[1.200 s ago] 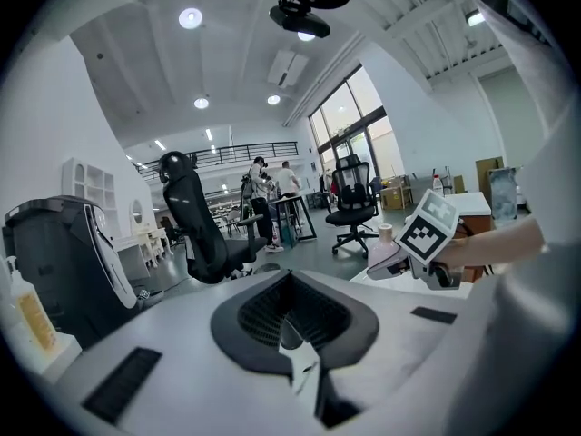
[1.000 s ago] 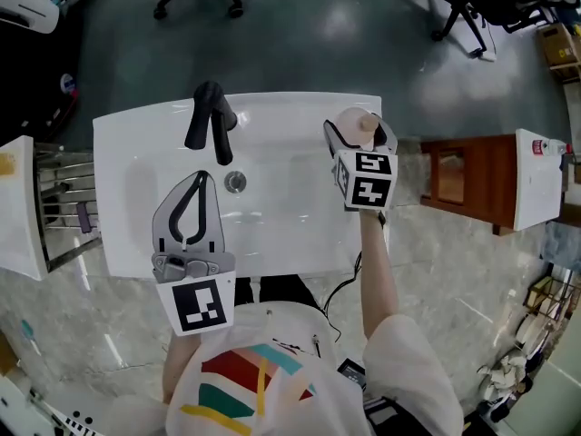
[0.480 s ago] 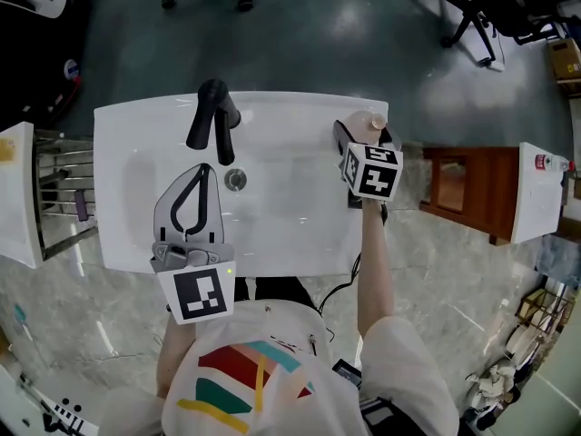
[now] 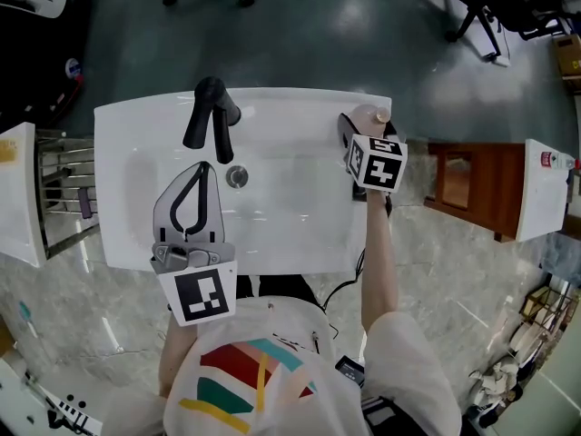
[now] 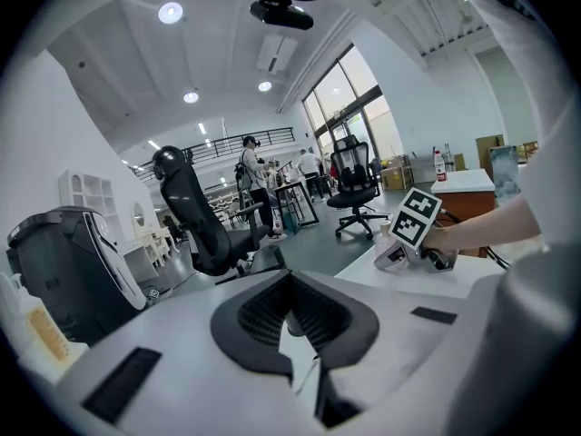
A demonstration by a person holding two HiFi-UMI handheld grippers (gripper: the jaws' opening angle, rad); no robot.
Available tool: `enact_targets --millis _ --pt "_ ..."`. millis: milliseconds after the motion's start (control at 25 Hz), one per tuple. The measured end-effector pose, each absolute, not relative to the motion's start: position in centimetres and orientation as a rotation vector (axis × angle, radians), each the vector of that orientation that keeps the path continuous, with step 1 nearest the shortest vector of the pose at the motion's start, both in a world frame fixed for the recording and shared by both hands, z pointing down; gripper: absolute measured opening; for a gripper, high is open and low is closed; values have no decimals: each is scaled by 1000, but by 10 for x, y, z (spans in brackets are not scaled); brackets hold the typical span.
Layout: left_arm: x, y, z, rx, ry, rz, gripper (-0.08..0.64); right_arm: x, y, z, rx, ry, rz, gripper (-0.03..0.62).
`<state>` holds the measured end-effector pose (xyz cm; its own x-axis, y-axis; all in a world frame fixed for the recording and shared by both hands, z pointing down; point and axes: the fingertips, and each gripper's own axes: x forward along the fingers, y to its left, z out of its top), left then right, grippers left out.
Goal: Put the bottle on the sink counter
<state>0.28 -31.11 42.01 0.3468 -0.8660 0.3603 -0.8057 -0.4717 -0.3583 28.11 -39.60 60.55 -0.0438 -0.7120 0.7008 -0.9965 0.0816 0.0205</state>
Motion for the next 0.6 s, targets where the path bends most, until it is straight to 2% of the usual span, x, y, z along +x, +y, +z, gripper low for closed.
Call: enact_targets --millis 600 --pt "4 -309 404 -2460 1523 -745 17 280 -396 607 1695 -1804 713 390"
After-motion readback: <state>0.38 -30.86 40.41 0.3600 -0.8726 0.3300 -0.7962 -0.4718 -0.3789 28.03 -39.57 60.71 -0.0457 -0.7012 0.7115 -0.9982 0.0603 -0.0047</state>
